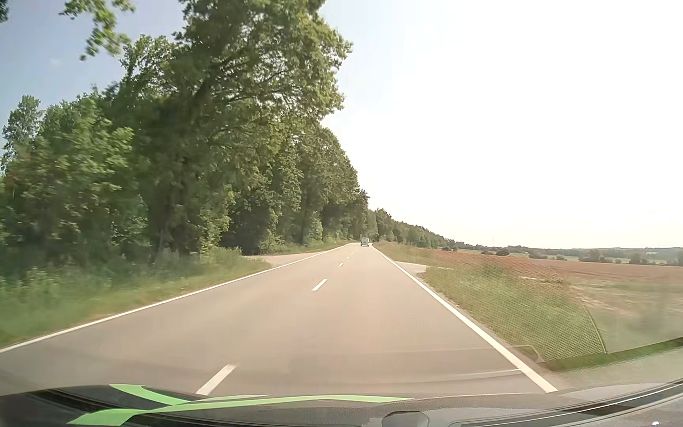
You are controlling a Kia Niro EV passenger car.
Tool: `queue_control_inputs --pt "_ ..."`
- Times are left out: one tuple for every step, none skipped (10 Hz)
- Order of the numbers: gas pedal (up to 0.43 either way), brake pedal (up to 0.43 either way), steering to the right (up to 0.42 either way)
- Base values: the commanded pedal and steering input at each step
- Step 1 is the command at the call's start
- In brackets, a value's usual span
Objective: Follow the waypoints while adhering to traffic rules and regulations
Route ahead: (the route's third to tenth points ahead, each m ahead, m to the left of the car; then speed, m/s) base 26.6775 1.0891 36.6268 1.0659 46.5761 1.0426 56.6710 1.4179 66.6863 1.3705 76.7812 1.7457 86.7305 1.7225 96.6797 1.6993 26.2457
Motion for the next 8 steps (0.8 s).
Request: queue_control_inputs --pt "0.228 0.0 -0.005" --pt "0.228 0.0 -0.004" --pt "0.228 0.0 -0.003" --pt "0.228 0.0 -0.003" --pt "0.228 0.0 -0.002" --pt "0.228 0.0 -0.001" --pt "0.24 0.0 -0.001" --pt "0.24 0.0 -0.001"
